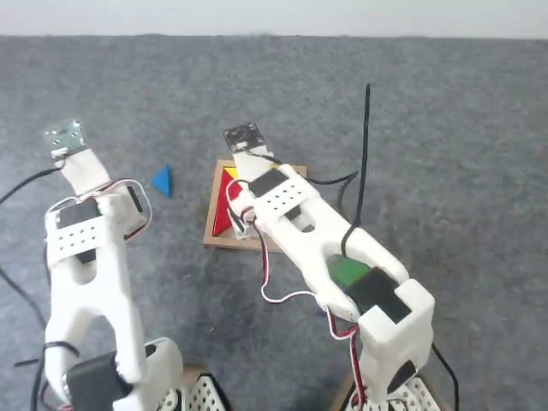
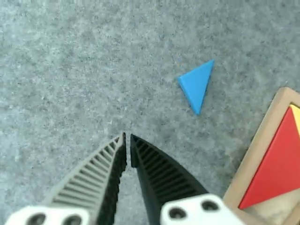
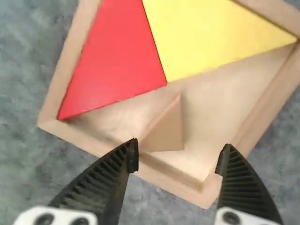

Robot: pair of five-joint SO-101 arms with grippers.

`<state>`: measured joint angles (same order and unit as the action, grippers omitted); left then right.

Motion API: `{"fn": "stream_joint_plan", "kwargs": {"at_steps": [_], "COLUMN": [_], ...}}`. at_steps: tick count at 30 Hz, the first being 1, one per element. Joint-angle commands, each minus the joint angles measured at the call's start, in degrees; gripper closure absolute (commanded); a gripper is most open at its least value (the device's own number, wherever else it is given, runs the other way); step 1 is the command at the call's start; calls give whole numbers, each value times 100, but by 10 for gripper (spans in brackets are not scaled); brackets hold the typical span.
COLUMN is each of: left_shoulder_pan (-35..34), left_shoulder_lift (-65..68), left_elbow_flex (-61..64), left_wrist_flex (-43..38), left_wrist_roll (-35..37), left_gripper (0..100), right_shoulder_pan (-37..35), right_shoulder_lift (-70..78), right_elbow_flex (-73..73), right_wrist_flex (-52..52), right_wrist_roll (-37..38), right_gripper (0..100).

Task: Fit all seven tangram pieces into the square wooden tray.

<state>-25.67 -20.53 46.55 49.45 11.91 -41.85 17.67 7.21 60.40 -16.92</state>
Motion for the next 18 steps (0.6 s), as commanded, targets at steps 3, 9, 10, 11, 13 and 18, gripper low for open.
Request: {"fn": "stream_joint_plan", "kwargs": {"at_steps": [3, 9, 10, 11, 13, 18], "left_shoulder_pan": [-35, -35, -35, -35, -53, -53], "left_shoulder_lift": [-18, -18, -18, -18, -18, -18], "left_elbow_flex": [-40, -40, -40, -40, -40, -31], "left_wrist_flex": [-114, -105, -105, -105, -105, -105], "left_wrist_roll": [-70, -70, -70, -70, -70, -70], "left_gripper": [989, 989, 989, 989, 989, 988], "right_shoulder_pan": [-57, -57, -57, -48, -40, -31], "right_shoulder_lift": [-31, 259, 347, 444, 558, 646], "right_elbow_flex": [-378, -413, -413, -413, -413, -554], "right_wrist_flex": [-198, -374, -479, -558, -646, -611], "right_wrist_roll": [-633, -1073, -1073, -1073, -1064, -1055], "right_gripper": [724, 724, 724, 724, 724, 761]}}
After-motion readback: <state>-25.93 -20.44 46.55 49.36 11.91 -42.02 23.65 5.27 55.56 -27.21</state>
